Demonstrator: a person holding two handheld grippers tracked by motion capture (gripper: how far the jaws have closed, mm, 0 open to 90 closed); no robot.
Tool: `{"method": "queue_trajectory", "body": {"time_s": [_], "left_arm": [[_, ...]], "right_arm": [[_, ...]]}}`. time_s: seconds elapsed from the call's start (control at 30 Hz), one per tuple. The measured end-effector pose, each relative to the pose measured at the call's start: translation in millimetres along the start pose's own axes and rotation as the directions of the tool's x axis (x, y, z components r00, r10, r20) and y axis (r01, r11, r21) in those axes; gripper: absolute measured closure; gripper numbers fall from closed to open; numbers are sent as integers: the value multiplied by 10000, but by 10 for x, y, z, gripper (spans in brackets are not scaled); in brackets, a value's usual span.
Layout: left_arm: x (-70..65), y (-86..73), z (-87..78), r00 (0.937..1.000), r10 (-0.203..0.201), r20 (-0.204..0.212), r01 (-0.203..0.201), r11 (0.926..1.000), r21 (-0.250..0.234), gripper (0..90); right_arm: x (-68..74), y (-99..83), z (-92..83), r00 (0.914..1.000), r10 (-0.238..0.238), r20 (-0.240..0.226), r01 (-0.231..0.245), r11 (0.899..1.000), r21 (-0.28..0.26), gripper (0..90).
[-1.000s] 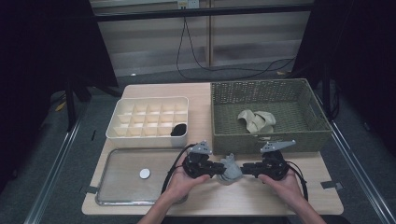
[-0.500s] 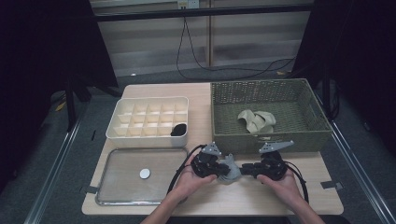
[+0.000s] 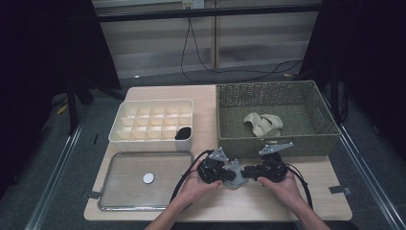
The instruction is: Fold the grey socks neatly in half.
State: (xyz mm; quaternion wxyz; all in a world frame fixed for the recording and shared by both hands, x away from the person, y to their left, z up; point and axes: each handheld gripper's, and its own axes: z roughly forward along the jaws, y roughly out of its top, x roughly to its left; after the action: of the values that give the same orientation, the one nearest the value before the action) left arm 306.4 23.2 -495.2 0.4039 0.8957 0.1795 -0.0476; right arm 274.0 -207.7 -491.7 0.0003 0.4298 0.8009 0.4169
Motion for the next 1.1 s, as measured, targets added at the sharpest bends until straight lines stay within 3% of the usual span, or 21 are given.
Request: {"method": "queue_trajectory", "body": {"time_s": [0.17, 0.33, 0.4, 0.53, 0.9, 1.1], "left_arm": [[9, -4, -1, 10000, -65, 23, 65, 10000, -3, 855], [22, -9, -3, 9999, -100, 86, 100, 9999, -5, 855], [18, -10, -3, 9999, -102, 86, 102, 9999, -4, 855], [20, -11, -6, 9999, -96, 71, 95, 9999, 31, 855], [-4, -7, 5, 10000, 22, -46, -22, 10000, -8, 856], [-6, -8, 17, 9998, -212, -51, 211, 9997, -95, 859]], "right_arm": [[-34, -49, 61, 9998, 201, 3, -201, 9994, 276, 675], [-32, -57, 100, 9991, 405, -143, -400, 9986, 342, 738], [-29, -65, 92, 9977, 628, -252, -622, 9978, 239, 781], [-8, -49, 66, 9984, 471, -301, -470, 9989, 43, 815], [110, -16, -3, 9961, 574, -674, -613, 9965, -565, 827], [143, 17, 10, 9938, 734, -834, -802, 9935, -811, 827]]}}
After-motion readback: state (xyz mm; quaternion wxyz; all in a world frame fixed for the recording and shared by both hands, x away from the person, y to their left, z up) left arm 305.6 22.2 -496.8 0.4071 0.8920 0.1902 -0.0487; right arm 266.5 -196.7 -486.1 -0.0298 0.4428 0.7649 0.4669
